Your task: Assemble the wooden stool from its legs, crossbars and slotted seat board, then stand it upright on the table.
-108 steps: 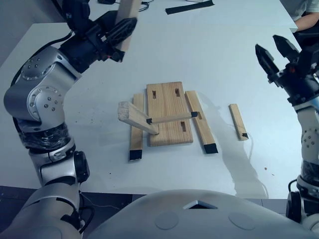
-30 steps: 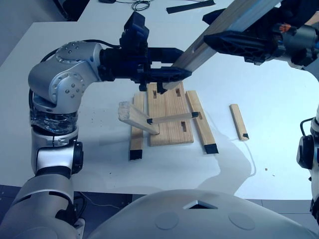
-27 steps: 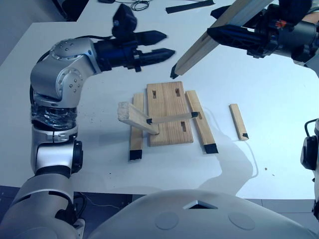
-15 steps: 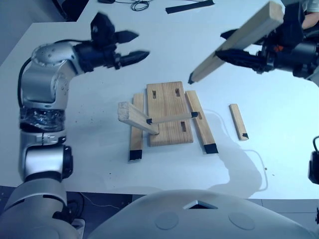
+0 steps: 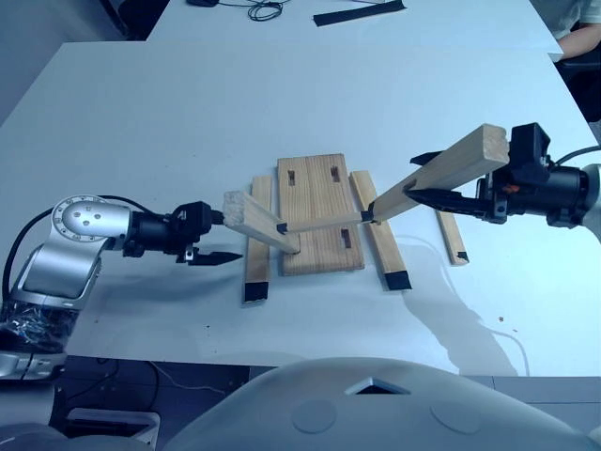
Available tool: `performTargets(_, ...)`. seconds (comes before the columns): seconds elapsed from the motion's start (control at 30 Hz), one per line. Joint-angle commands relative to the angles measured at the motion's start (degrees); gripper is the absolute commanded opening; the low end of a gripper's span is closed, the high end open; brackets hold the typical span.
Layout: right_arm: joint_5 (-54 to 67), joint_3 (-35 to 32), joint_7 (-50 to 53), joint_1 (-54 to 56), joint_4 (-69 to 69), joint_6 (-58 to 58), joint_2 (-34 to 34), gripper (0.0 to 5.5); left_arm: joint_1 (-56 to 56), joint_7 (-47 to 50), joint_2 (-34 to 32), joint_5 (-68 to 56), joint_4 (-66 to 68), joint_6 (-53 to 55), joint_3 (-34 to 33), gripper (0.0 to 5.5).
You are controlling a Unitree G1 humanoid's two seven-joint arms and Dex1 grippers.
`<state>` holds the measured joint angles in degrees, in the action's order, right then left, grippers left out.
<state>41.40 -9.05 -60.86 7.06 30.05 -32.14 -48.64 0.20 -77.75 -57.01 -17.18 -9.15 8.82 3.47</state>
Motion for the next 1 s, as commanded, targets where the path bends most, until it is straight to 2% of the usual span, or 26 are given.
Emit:
performTargets(0.03,1.18,0.56,1.22,-1.61,2.30,-0.28,1.15,2.04,0.40,-1.54,-1.71,-0.74,-2.32,0.47,-0.49,3.32)
performTargets(0.3,-1.13,4.30,3.04,-6.13,4.00,2.16,4.04,2.04,-0.64,-2.13,-1.77,-0.45,-2.43,0.52,0.17,3.32)
performTargets(0.5,-1.01,5.19,3.80,-5.60,3.73,2.92,5.49,2.04,-0.44,-3.62,-2.28,-1.11,-2.81,0.68,0.02,3.32)
performTargets(1.0,-6.48,8.51,-0.54,-6.80,1.45,7.66,3.57,2.04,-0.82,-4.58,-1.94,-2.44,-4.79,2.34,0.42,3.32)
